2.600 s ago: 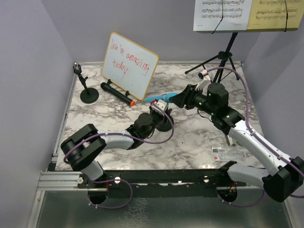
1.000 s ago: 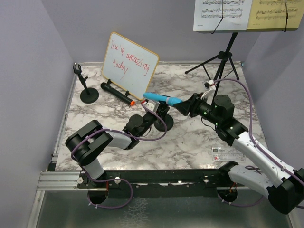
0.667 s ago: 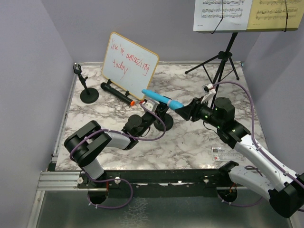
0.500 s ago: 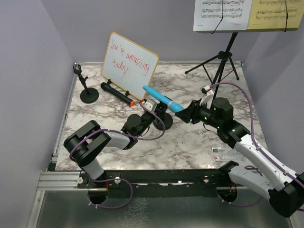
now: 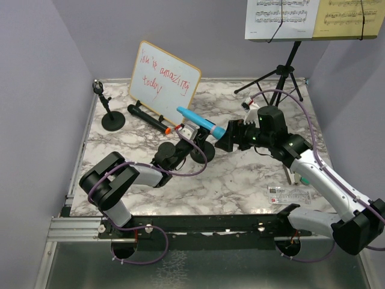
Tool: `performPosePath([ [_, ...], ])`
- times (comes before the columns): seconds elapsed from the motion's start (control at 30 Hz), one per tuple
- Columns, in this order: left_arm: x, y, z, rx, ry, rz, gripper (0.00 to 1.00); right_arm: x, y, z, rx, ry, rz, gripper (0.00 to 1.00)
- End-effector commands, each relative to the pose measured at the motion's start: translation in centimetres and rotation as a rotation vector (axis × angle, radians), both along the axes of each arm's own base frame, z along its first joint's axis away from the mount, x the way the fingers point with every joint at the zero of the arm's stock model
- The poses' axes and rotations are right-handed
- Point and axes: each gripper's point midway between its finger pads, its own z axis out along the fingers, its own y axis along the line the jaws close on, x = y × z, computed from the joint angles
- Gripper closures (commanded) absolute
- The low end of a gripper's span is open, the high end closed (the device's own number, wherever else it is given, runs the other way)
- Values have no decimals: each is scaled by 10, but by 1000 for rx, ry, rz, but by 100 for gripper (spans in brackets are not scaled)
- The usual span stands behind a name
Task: Pack up the instrument practice props
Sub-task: Remove the microphone from the microphone stand.
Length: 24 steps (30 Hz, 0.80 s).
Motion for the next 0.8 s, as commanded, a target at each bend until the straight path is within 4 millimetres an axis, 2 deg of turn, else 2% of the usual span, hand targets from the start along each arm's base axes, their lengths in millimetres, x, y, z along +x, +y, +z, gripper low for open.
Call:
performPosePath([
  [0.0,-4,7,-25,83,34,-6,100,6,6,8,-5,-1,57,9],
  [0.13,-8,3,-24,83,28,-41,100,20,12,11,45,18,99,9],
  [0.33,-7,3,-23,76,31,-35,100,20,34,12,139,56,210,16],
  [0.6,-6,4,-25,82,34,-30,100,19,38,4,196,106,257,40],
  [0.67,-6,5,-25,84,32,-24,100,19,37,3,206,111,258,43],
  [0.77,-5,6,-26,84,33,-17,100,18,34,5,224,109,258,56],
])
